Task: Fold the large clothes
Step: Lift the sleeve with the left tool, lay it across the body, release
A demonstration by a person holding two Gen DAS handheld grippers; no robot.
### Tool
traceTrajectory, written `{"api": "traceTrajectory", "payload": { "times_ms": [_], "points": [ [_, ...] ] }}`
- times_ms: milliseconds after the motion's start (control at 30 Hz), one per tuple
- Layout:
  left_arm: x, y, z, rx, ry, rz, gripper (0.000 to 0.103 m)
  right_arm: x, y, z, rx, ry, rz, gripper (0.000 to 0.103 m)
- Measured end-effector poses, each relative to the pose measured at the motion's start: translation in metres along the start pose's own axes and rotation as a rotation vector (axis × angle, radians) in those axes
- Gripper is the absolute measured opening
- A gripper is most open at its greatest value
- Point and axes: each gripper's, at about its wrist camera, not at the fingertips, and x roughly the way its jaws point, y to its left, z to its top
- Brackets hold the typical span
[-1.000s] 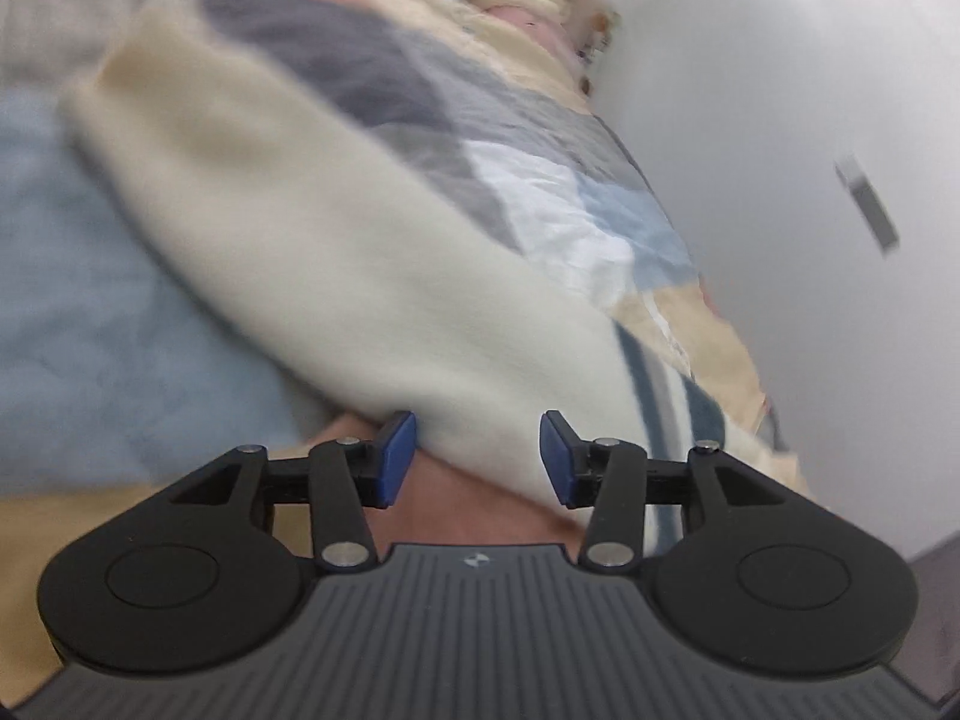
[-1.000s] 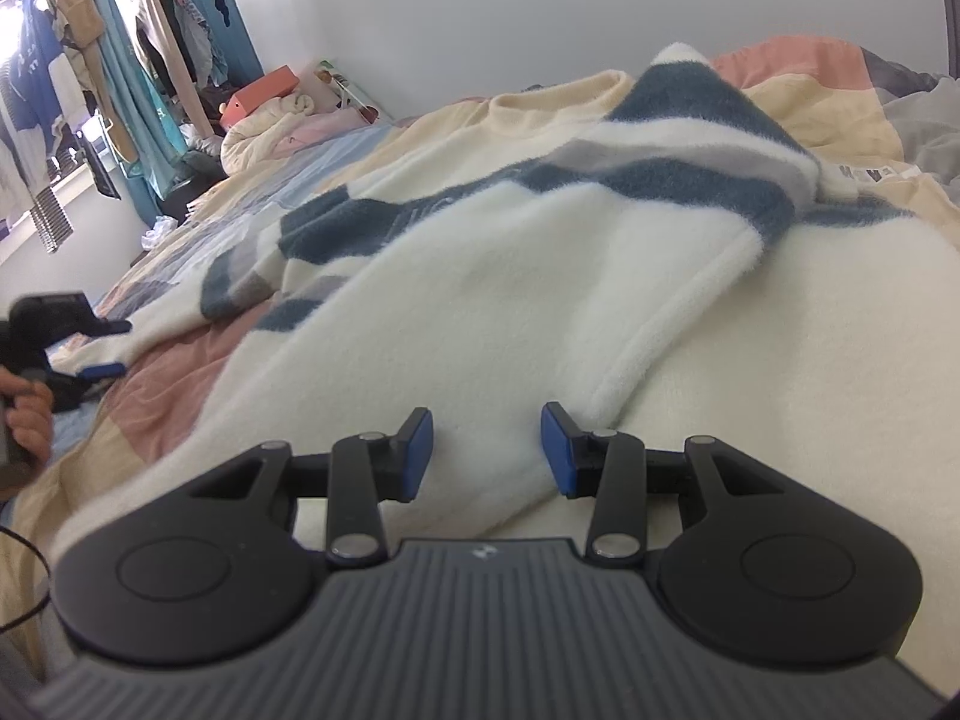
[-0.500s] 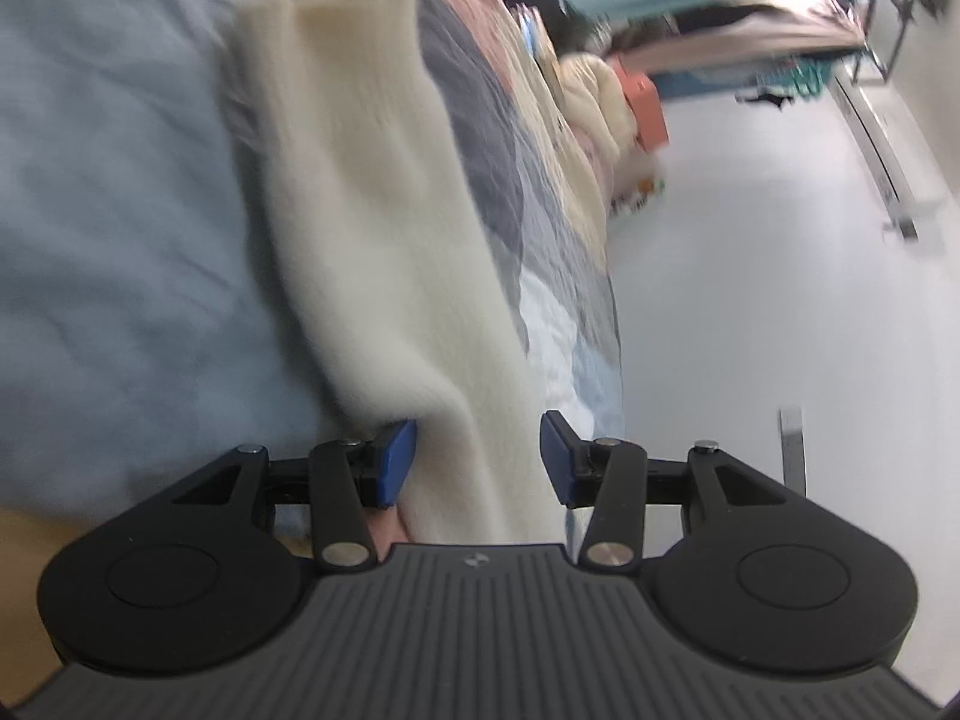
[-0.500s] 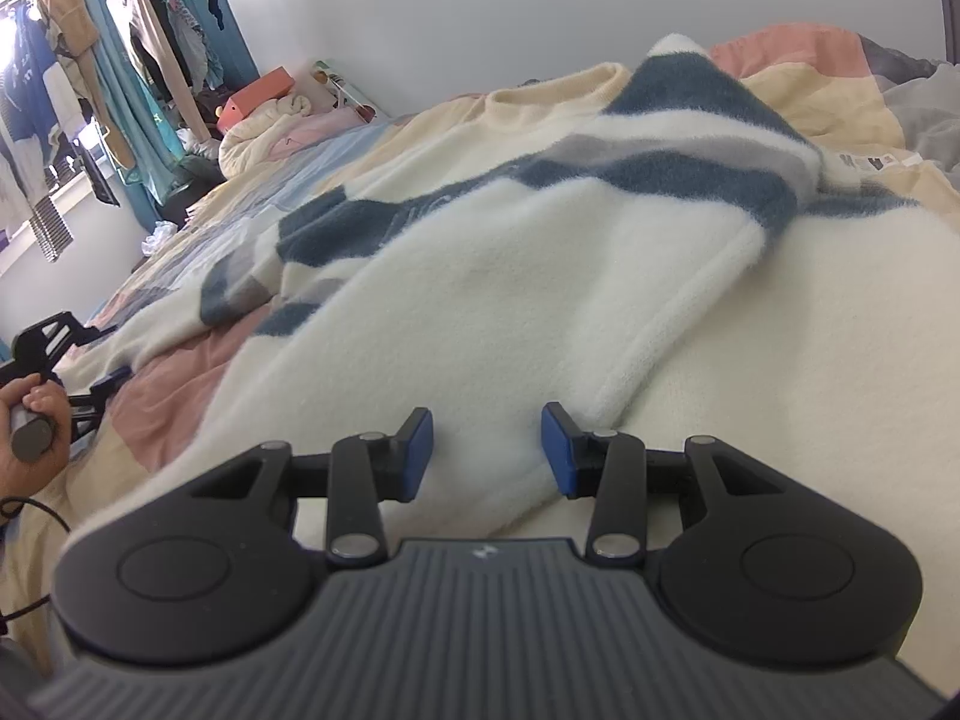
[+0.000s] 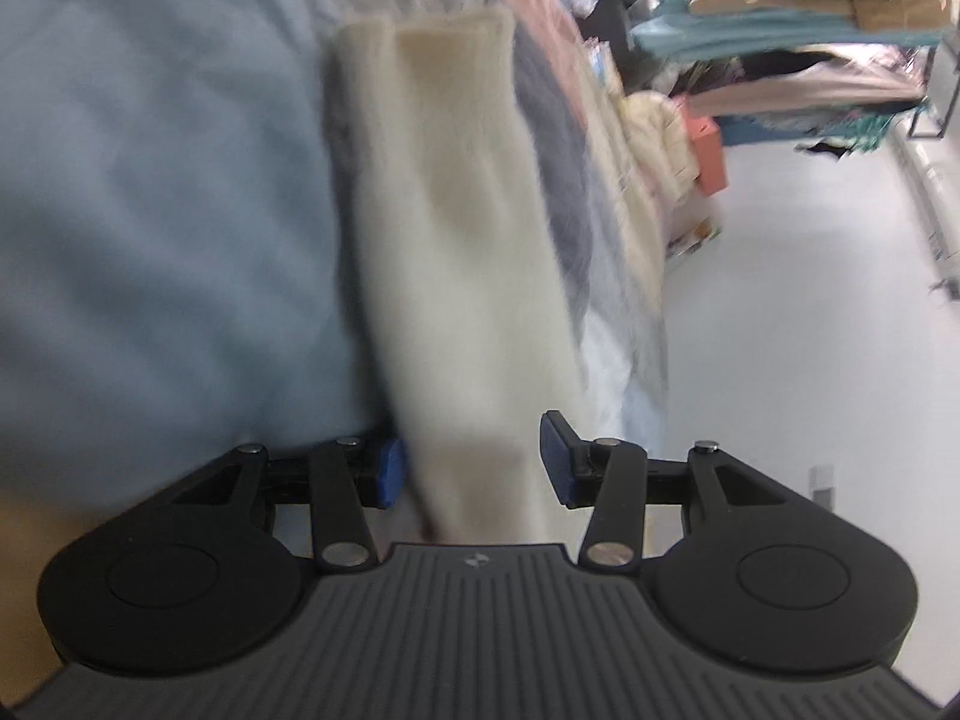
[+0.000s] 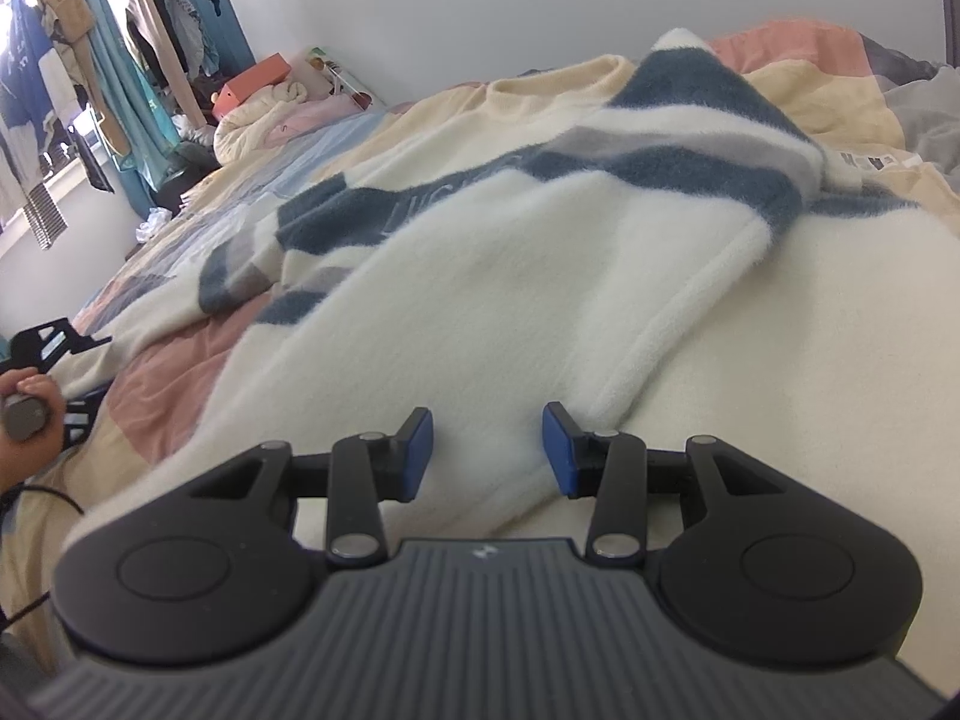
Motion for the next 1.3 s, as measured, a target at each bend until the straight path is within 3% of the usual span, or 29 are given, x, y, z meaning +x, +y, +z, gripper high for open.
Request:
{"api": "traceTrajectory", "payload": {
  "times_ms": [67, 233, 300, 367, 467, 533, 667, 833, 1067, 1167, 1300],
  "points": [
    [0.001, -0.003, 0.006, 0.021, -0.027, -0.053, 0.051, 0.000, 0.000, 0.000, 0.001, 0.001, 0.001, 0.042],
    [0.011, -0.012, 0.009, 0.120, -0.065, -0.034, 0.050, 0.001, 0.000, 0.000, -0.001, 0.001, 0.001, 0.042],
    [0.017, -0.022, 0.005, 0.174, -0.084, 0.037, 0.037, 0.002, 0.000, 0.000, -0.001, 0.003, -0.001, 0.043],
    [0.006, -0.027, 0.000, 0.259, -0.160, 0.102, 0.016, 0.002, 0.002, 0.000, -0.014, 0.007, -0.006, 0.043],
    [-0.009, -0.037, -0.007, 0.320, -0.222, 0.111, 0.011, -0.001, 0.003, 0.002, -0.025, 0.018, -0.007, 0.043],
    [-0.015, -0.053, -0.013, 0.385, -0.251, 0.085, 0.010, -0.002, 0.001, 0.003, -0.016, 0.020, -0.003, 0.043],
    [-0.036, -0.090, -0.034, 0.519, -0.259, -0.052, 0.010, 0.000, 0.000, 0.005, -0.006, 0.029, -0.002, 0.043],
    [-0.055, -0.142, -0.078, 0.719, -0.279, -0.175, 0.010, 0.000, 0.001, 0.010, 0.009, 0.041, 0.002, 0.046],
    [-0.085, -0.208, -0.163, 0.901, -0.206, -0.329, 0.010, -0.014, -0.002, 0.019, 0.068, 0.006, 0.029, 0.046],
    [-0.104, -0.225, -0.204, 0.984, -0.196, -0.384, 0.010, -0.026, -0.005, 0.021, 0.082, -0.022, 0.037, 0.046],
    [-0.130, -0.240, -0.271, 1.094, -0.114, -0.472, 0.010, -0.047, -0.014, 0.026, 0.117, -0.071, 0.035, 0.046]
  ]
}}
